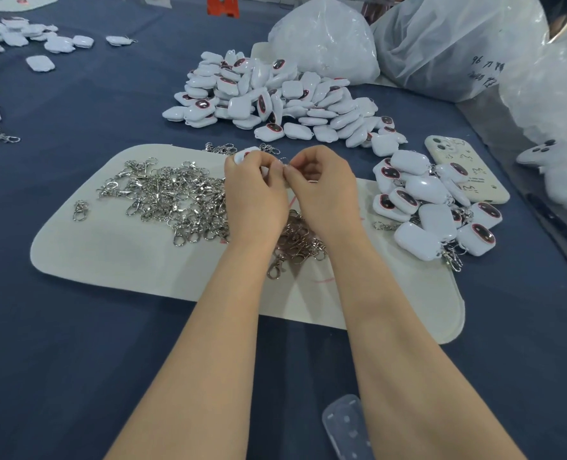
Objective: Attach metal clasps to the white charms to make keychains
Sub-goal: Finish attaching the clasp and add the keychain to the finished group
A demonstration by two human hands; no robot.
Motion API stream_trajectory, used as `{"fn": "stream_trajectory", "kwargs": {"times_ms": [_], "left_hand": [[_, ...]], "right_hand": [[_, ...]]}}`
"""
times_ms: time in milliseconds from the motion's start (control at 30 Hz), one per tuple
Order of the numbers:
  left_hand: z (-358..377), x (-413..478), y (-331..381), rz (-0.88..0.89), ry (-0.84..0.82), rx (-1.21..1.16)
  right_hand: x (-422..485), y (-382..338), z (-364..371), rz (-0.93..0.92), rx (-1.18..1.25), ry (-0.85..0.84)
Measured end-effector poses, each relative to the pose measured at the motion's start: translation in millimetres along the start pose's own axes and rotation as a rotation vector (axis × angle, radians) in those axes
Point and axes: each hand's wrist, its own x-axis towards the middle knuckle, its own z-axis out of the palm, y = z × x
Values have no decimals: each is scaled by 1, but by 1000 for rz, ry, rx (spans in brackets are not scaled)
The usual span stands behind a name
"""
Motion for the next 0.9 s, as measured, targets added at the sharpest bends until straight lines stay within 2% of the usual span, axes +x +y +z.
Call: {"fn": "stream_trajectory", "kwargs": {"times_ms": [400, 633, 900], "left_hand": [[0, 0, 1, -20, -3, -43], [1, 4, 0, -54, -74, -101], [1, 2, 0, -50, -45, -80]], "right_hand": [[-1, -1, 2, -49, 19, -8], [-2, -1, 2, -27, 75, 45], [-2, 0, 3, -73, 8, 49]]}}
